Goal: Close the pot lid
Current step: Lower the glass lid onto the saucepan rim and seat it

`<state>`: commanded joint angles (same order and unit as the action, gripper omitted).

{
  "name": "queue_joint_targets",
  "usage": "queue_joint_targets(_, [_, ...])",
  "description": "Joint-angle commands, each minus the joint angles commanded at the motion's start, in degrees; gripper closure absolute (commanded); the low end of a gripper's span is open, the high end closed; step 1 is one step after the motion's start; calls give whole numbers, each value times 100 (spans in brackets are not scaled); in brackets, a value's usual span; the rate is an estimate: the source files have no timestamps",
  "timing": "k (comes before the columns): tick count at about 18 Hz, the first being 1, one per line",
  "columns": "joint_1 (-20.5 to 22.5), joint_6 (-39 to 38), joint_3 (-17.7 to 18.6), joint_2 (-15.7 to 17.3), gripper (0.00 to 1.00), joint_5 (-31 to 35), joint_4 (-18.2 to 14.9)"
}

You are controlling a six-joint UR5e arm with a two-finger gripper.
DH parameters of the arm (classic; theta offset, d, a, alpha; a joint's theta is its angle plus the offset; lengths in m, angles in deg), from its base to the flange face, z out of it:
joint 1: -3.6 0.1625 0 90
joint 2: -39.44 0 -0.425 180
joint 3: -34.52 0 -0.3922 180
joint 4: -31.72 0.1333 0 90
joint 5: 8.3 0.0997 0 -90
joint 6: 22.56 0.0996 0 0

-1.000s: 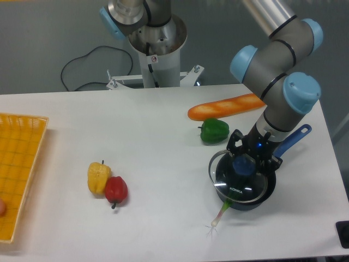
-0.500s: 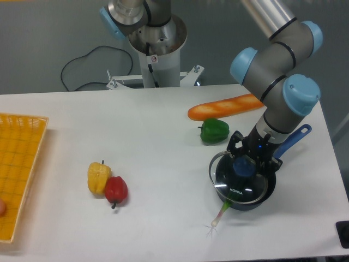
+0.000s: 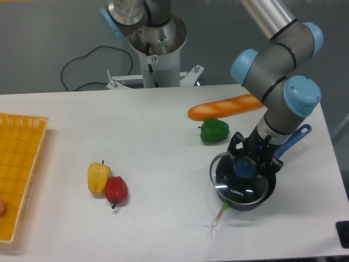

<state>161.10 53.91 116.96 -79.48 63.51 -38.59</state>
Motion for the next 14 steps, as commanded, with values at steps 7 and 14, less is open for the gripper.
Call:
queue_joint_targets(7, [62, 79, -27, -88, 52, 0, 149])
queue_joint_targets(14, [62, 79, -27, -79, 51, 9, 141])
